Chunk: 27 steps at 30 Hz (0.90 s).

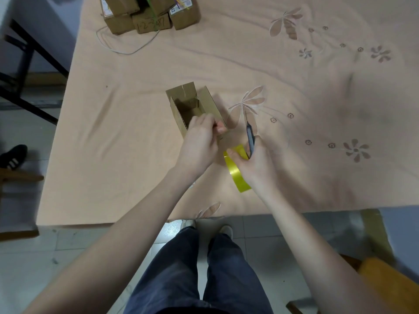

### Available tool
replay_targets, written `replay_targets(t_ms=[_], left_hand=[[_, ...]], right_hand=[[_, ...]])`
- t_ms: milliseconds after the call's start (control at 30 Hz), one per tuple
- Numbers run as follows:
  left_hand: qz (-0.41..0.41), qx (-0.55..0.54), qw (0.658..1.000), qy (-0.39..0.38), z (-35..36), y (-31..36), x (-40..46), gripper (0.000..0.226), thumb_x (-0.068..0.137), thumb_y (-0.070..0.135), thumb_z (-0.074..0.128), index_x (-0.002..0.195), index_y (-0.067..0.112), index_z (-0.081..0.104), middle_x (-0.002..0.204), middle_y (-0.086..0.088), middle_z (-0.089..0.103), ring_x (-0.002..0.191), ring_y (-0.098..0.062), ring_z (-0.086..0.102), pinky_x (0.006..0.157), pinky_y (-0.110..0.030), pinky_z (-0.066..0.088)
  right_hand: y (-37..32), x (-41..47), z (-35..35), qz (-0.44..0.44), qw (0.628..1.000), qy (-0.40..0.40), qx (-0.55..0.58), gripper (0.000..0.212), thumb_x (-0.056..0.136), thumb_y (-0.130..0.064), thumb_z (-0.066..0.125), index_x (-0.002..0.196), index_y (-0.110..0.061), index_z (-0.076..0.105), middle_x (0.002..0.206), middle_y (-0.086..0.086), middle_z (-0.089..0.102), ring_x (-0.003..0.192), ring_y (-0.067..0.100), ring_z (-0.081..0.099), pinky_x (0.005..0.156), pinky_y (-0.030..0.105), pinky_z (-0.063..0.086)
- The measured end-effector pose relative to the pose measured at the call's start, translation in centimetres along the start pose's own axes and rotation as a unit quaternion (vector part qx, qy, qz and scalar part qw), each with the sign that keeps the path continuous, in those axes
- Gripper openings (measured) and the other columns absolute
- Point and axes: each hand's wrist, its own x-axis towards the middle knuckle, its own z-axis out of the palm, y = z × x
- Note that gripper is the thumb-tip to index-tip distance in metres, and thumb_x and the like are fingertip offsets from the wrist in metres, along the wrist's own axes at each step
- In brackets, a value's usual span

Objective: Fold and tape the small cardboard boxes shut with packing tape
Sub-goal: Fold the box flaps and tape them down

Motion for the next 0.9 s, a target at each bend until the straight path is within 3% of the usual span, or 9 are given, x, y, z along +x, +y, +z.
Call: replay_targets(t_ms=[100, 233, 367, 467, 567, 667, 800, 900], left_hand=[[-0.036, -0.076, 0.996, -0.042, -1.1, 0.1, 0.6, 0.013, 0.091, 0.006, 0.055, 0.081, 0.013, 0.059, 0.08, 0.006, 0.058, 0.072, -0.002, 0.049, 0.067, -0.009, 0.035], [-0.077, -0.111, 0.983, -0.121, -2.5, -0.2, 1.6, 0.01, 0.089, 0.014, 0.063, 0.081, 0.02, 0.064, 0.072, 0.015, 0.059, 0.064, 0.004, 0.051, 0.062, -0.006, 0.036], [-0.086, -0.09, 0.984, -0.125, -2.9, -0.5, 2.0, 0.015, 0.081, 0.006, 0.071, 0.094, 0.011, 0.065, 0.069, 0.008, 0.054, 0.059, -0.005, 0.046, 0.063, -0.01, 0.038], [-0.066, -0.031, 0.99, -0.122, -2.6, -1.0, 1.9, 0.018, 0.085, 0.007, 0.067, 0.102, 0.011, 0.07, 0.074, 0.002, 0.054, 0.065, -0.007, 0.047, 0.063, -0.011, 0.035], [-0.057, 0.02, 0.992, -0.115, -1.9, -1.4, 1.6, 0.013, 0.087, 0.003, 0.062, 0.093, 0.008, 0.073, 0.086, -0.005, 0.053, 0.079, -0.015, 0.05, 0.07, -0.017, 0.034], [-0.051, 0.033, 0.993, -0.097, -1.4, -1.3, 1.4, 0.016, 0.085, -0.004, 0.058, 0.084, 0.006, 0.071, 0.086, -0.004, 0.046, 0.074, -0.018, 0.05, 0.069, -0.018, 0.037], [-0.05, 0.034, 0.997, -0.055, -1.0, -1.8, 1.0, 0.012, 0.084, -0.003, 0.061, 0.081, 0.004, 0.071, 0.088, -0.002, 0.042, 0.07, -0.016, 0.047, 0.068, -0.021, 0.039], [-0.084, 0.047, 0.994, -0.052, -1.1, -2.8, 0.8, 0.009, 0.088, 0.011, 0.062, 0.083, 0.009, 0.069, 0.1, 0.0, 0.051, 0.078, -0.02, 0.055, 0.074, -0.033, 0.045]], right_hand=[[1.0, 0.0, -0.4, 0.021, 0.999, -0.006, 0.024, 0.037, 0.079, -0.033, 0.074, 0.088, -0.006, 0.049, 0.079, 0.007, 0.055, 0.079, 0.028, 0.056, 0.073, 0.042, 0.045], [1.2, -0.5, -0.4, 0.05, 0.997, -0.01, 0.054, 0.038, 0.079, -0.032, 0.075, 0.071, -0.022, 0.04, 0.065, -0.008, 0.043, 0.059, 0.008, 0.045, 0.054, 0.019, 0.036], [1.0, -1.1, 0.0, 0.077, 0.994, -0.024, 0.07, 0.034, 0.081, -0.032, 0.073, 0.072, -0.023, 0.041, 0.067, -0.009, 0.044, 0.062, 0.004, 0.047, 0.057, 0.019, 0.037], [0.8, -0.9, 0.0, 0.089, 0.994, -0.027, 0.062, 0.029, 0.081, -0.03, 0.072, 0.081, -0.013, 0.047, 0.071, -0.006, 0.046, 0.068, 0.013, 0.049, 0.064, 0.029, 0.04], [0.8, -0.1, 0.3, 0.107, 0.993, -0.034, 0.031, 0.035, 0.081, -0.027, 0.071, 0.072, -0.019, 0.038, 0.068, -0.006, 0.042, 0.067, 0.016, 0.045, 0.055, 0.027, 0.031], [0.9, 0.5, 0.8, 0.131, 0.99, -0.056, 0.006, 0.042, 0.081, -0.027, 0.07, 0.067, -0.02, 0.032, 0.064, -0.006, 0.037, 0.067, 0.018, 0.043, 0.052, 0.028, 0.027], [0.6, 1.1, 1.1, 0.131, 0.989, -0.065, -0.033, 0.036, 0.08, -0.033, 0.071, 0.08, -0.012, 0.042, 0.066, -0.007, 0.038, 0.075, 0.021, 0.046, 0.064, 0.028, 0.031], [0.1, 1.3, 1.1, 0.122, 0.989, -0.066, -0.042, 0.039, 0.078, -0.035, 0.073, 0.085, -0.011, 0.043, 0.068, -0.007, 0.039, 0.075, 0.02, 0.045, 0.059, 0.025, 0.029]])
